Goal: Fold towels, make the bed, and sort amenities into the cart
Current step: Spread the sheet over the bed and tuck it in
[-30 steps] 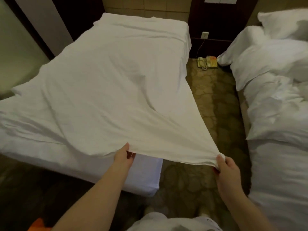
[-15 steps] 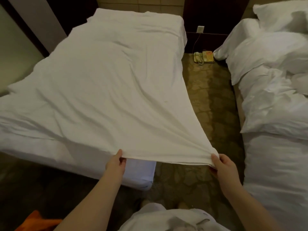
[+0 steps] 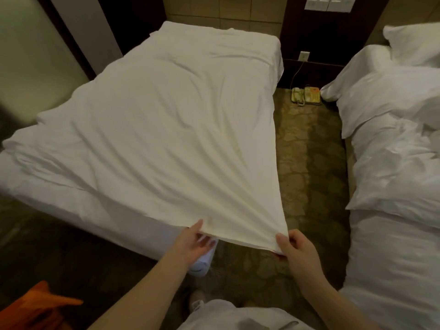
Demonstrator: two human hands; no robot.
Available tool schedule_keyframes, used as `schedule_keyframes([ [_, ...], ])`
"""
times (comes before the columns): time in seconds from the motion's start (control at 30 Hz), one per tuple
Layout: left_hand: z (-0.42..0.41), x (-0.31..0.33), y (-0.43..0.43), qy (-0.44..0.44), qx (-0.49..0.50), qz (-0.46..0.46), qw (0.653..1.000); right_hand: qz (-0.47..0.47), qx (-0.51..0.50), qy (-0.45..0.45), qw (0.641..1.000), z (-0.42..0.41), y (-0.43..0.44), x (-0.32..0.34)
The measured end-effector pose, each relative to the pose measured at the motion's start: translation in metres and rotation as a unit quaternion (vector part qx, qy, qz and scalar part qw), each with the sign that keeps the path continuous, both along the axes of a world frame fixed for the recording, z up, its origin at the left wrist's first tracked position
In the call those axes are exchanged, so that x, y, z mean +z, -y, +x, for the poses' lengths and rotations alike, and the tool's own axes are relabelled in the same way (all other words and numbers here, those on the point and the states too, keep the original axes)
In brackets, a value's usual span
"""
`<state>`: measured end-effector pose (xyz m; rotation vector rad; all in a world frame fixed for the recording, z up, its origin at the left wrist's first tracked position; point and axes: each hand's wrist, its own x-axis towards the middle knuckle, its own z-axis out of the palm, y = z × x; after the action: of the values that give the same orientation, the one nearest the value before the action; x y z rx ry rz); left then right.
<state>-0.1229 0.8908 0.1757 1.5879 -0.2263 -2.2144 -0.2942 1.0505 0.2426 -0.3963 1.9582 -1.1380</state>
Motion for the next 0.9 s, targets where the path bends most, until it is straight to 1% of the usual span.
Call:
schedule_keyframes([
  [0.03, -0.015, 0.009, -0.015, -0.024, -0.007, 0.005, 1.0, -0.006, -0.002, 0.009, 1.0, 0.001, 0.001, 0.001],
  [0.1, -0.043, 0.026, -0.044, -0.071, 0.023, 0.018, 0.997, -0.025, -0.011, 0.032, 0.999, 0.002, 0.003, 0.001],
  [0.17, -0.065, 0.047, -0.072, -0.082, 0.032, 0.021, 0.996, -0.054, -0.018, 0.063, 0.996, 0.002, 0.005, 0.001],
  [0.27, -0.08, 0.074, -0.099, -0.089, -0.027, 0.029, 0.995, -0.081, -0.023, 0.084, 0.993, -0.001, 0.012, 0.002],
  [0.33, -0.083, 0.087, -0.1, -0.088, -0.048, 0.009, 0.995, -0.084, -0.023, 0.083, 0.993, -0.003, 0.019, 0.003],
  [0.47, -0.09, 0.098, -0.087, -0.026, -0.062, -0.064, 0.996, -0.079, 0.006, 0.053, 0.995, -0.005, 0.032, 0.002],
  [0.53, -0.093, 0.1, -0.082, 0.008, -0.064, -0.093, 0.994, -0.082, 0.013, 0.054, 0.995, -0.007, 0.038, 0.001],
  [0.67, -0.103, 0.1, -0.068, 0.077, -0.085, -0.189, 0.975, -0.088, 0.012, 0.074, 0.993, -0.018, 0.053, 0.003],
  [0.73, -0.108, 0.097, -0.055, 0.105, -0.111, -0.234, 0.96, -0.077, -0.006, 0.116, 0.99, -0.028, 0.065, 0.001],
  [0.77, -0.11, 0.096, -0.048, 0.112, -0.125, -0.256, 0.952, -0.072, -0.021, 0.161, 0.984, -0.033, 0.072, 0.001],
  [0.83, -0.115, 0.094, -0.035, 0.12, -0.153, -0.305, 0.932, -0.066, -0.058, 0.266, 0.96, -0.043, 0.089, -0.001],
  [0.9, -0.123, 0.09, -0.022, 0.131, -0.172, -0.338, 0.916, -0.057, -0.093, 0.345, 0.932, -0.053, 0.106, -0.001],
])
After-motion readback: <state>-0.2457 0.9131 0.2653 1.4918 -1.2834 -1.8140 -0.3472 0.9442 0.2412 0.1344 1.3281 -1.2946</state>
